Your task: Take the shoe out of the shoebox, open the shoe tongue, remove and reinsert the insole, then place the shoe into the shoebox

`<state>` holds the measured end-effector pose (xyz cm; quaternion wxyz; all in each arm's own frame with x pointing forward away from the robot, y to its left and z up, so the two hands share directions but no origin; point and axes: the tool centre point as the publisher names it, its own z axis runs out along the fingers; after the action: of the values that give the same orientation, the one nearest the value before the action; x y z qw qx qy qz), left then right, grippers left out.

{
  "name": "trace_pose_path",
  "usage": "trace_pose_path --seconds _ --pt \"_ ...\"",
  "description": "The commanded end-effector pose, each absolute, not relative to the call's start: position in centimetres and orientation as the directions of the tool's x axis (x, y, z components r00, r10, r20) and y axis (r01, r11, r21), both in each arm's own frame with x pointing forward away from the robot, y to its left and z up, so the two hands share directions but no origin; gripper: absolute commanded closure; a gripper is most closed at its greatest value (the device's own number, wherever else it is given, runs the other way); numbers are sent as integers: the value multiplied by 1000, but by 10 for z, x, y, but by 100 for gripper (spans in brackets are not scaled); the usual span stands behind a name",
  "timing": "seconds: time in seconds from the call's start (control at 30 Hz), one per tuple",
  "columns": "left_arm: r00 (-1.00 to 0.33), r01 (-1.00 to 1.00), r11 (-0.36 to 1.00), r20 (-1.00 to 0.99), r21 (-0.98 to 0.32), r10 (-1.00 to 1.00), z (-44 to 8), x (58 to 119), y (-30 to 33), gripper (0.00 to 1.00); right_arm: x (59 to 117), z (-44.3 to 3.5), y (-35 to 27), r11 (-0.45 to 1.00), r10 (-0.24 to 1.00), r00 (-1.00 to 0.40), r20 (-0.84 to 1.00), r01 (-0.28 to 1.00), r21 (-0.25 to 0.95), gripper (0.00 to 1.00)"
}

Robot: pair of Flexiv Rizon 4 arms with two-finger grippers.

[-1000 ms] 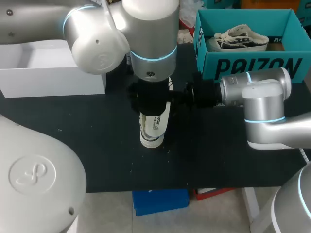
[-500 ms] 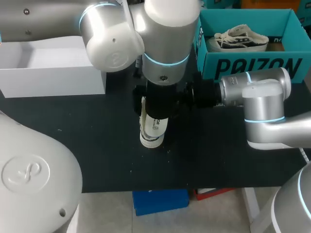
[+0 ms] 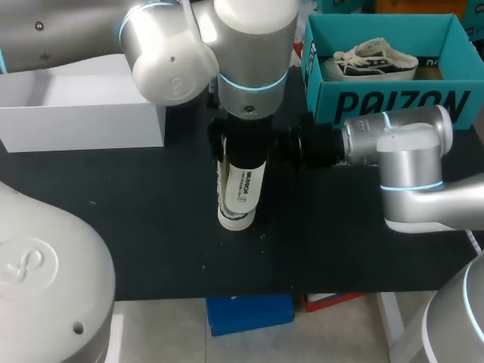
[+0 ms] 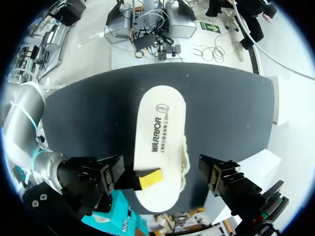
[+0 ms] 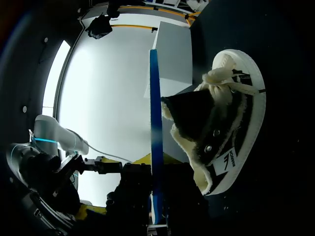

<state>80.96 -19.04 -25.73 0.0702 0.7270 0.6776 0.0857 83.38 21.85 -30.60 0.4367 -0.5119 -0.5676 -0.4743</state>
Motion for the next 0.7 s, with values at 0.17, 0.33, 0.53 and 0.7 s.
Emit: trace_pose_path --seconds 0.17,0.33,0.53,0.7 --pt "48 975 -53 30 217 998 -255 846 -197 0 833 -306 219 22 169 -94 981 996 92 100" --pt "31 975 -34 18 218 999 -255 865 -196 0 833 -306 219 22 169 -94 981 996 92 100" --pt "13 977 -13 4 212 1000 -255 887 -195 0 833 -306 219 22 169 -94 981 996 92 100" --pt "-4 980 6 -7 201 1000 -254 907 -195 0 833 -306 219 22 169 -94 981 996 92 100"
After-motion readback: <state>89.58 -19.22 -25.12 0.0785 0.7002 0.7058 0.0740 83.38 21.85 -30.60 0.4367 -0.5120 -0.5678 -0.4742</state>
